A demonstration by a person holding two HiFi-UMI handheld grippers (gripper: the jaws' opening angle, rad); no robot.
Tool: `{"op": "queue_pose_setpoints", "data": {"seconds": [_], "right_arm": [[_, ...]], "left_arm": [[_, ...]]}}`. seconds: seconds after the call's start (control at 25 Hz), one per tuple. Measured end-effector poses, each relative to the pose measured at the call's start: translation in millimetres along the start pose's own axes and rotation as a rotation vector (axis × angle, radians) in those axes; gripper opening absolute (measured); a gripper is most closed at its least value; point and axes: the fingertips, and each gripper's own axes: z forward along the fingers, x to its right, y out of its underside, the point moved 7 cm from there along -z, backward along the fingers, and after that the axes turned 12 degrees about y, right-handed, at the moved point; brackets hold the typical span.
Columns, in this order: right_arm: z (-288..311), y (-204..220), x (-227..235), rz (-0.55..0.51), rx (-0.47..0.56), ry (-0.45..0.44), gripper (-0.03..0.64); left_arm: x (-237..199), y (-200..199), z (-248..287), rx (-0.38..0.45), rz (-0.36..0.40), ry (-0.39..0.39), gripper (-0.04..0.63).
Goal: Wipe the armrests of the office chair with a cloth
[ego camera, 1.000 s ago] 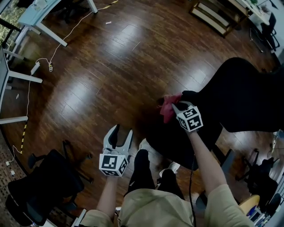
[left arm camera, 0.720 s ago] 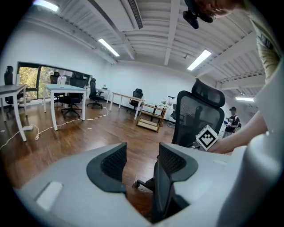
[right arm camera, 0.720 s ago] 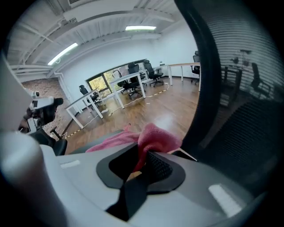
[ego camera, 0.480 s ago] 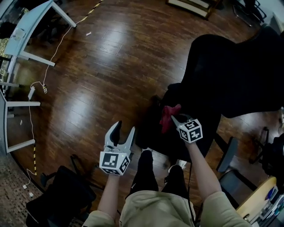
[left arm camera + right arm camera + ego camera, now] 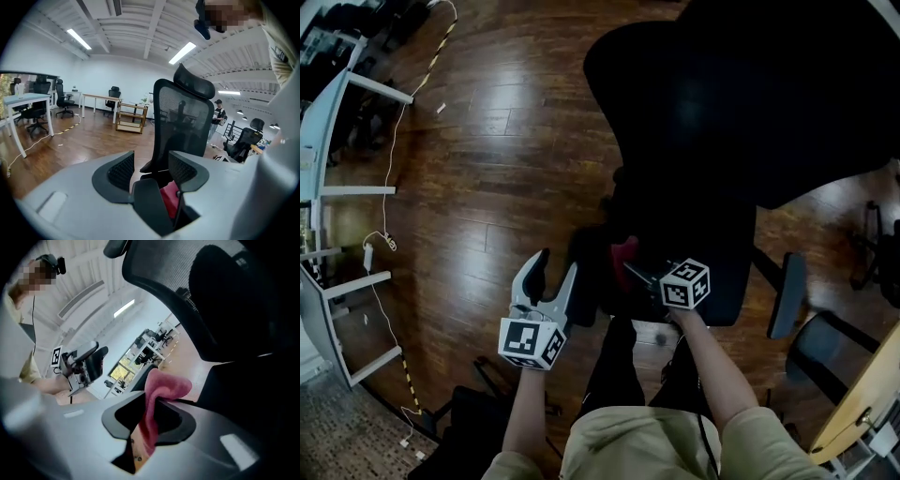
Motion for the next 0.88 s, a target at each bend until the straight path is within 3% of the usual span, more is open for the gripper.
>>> {"op": "queue_pose_setpoints", "data": {"seconds": [0.32,0.48,0.6,0.88], "right_arm": [[49,24,-13,0.156,-0.016,-0.199,0.06],[55,30,-8,0.156,-0.005,-0.25,0.061],[64,28,-1,0.146,-0.028,-0.19,0.064],[95,43,36,0.121,-0.122,0.052,0.064]], "left_arm": [[1,-11,21,-0.021,0.013,0.007,0.215],[-3,-8,22,-0.052,0.012,0.001,0.215],[-10,-5,21,-0.053,0.002,-0.009,0.215],[-22,4,13,-0.067,-0.011,-0.034,0.215]]}}
